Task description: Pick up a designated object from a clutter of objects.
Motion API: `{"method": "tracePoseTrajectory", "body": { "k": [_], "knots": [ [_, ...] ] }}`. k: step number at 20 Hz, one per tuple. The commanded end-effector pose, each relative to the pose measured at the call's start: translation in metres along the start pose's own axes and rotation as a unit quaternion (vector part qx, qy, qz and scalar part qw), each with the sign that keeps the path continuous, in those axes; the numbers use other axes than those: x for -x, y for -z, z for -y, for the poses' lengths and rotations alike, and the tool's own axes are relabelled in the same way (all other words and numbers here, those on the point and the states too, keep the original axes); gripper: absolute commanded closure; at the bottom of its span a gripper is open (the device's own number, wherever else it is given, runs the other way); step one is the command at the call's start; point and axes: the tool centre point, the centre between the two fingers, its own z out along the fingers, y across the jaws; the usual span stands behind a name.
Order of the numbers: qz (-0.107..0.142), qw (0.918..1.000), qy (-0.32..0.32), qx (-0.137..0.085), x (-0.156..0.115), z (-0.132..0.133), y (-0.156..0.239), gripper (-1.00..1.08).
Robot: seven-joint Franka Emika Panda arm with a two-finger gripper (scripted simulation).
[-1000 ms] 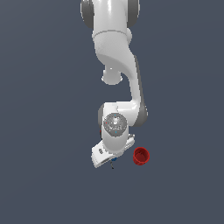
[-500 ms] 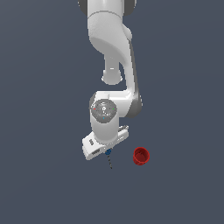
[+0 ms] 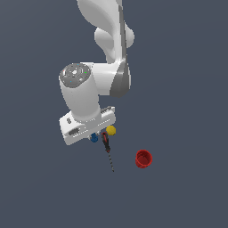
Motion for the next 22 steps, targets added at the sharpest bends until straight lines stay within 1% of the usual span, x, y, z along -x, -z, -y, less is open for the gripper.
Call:
{"method": "tracePoseTrajectory", "body": {
  "k": [1,14,18,22],
  "knots": [
    [0.0,1.0,0.0,0.0,0.019,-0.01,0.025,1.08],
    [-0.001,1.0,0.0,-0.001,0.108,-0.063,0.148,1.08],
    [-0.001,1.0,0.0,0.0,0.128,-0.076,0.177,1.08],
    [0.0,1.0,0.0,0.0,0.141,-0.086,0.196,1.08]
  ]
}}
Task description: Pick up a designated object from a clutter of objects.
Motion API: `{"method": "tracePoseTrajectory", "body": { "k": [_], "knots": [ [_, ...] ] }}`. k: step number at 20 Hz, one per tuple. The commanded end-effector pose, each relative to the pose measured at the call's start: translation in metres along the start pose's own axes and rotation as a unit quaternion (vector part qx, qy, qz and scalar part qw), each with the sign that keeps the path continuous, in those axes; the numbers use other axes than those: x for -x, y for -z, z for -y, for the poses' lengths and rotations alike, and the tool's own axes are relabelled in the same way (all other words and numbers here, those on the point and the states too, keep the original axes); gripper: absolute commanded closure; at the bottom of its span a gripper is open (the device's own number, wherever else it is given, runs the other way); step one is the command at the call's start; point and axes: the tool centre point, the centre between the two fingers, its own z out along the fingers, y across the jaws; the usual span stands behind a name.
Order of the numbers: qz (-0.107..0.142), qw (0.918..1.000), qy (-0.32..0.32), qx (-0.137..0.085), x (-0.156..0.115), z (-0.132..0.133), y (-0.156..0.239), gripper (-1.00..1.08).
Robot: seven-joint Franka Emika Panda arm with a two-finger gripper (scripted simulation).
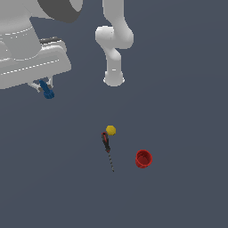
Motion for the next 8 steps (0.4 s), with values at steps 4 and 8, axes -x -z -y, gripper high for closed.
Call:
{"method": "tracePoseTrajectory", "body": {
  "k": [4,8],
  "knots": [
    [0.001,1.0,0.001,0.0,0.0116,-0.0087,0.0175,1.08],
    [0.001,1.0,0.001,0.0,0.0123,-0.0106,0.0194,1.08]
  ]
}}
